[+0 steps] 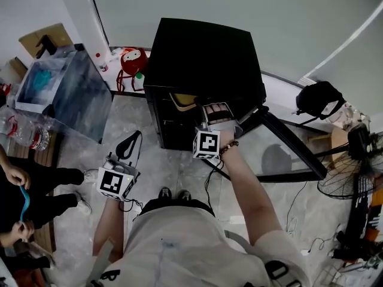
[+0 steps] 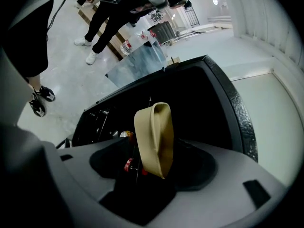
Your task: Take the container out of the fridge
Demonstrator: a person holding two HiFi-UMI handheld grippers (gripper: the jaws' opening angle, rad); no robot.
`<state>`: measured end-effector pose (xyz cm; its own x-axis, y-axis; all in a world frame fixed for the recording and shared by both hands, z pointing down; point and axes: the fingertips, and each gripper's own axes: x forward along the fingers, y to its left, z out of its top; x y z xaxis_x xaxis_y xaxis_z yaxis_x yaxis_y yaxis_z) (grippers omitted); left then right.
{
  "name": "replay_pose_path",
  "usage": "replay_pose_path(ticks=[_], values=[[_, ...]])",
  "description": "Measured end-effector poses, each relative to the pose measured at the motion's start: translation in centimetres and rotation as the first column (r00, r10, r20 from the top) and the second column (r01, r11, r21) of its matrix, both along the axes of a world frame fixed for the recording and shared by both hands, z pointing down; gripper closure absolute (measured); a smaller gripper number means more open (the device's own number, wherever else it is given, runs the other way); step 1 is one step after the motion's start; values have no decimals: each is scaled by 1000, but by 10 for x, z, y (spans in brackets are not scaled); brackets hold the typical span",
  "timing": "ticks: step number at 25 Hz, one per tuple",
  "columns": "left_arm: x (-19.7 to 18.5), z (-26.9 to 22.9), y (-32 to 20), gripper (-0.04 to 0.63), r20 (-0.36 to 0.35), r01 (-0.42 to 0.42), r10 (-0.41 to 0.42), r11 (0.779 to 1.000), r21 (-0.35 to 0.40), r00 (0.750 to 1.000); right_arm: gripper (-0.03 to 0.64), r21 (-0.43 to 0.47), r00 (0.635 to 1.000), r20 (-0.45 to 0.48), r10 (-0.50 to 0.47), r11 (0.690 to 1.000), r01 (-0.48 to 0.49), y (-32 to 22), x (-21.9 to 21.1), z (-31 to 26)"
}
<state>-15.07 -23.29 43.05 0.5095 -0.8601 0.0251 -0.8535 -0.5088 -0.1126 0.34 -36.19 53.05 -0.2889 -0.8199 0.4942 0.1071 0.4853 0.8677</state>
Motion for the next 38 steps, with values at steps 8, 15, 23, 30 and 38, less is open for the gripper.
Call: replay_pose_path(ticks=[8, 15, 23, 30, 38], values=[[-20, 3, -6, 589, -4, 55, -56, 998, -21, 998, 333, 23, 999, -29, -27, 999, 28, -27, -1, 21], [-24, 8, -10, 589, -8, 55, -56, 998, -42, 998, 334, 23, 999, -32, -24, 999, 25, -36, -6, 25], [-19, 10, -14, 589, -27, 45, -46, 998, -44, 999, 446, 45, 998, -52, -47, 998, 49, -30, -6, 16], [-18, 7, -14, 589, -32, 35, -37, 998, -57, 999, 448, 14, 994, -48, -99, 995, 100, 9, -8, -8], [8, 4, -11, 589, -67, -38, 37, 999, -24, 997, 448, -6, 995, 6, -102, 995, 102, 96, 1, -37]])
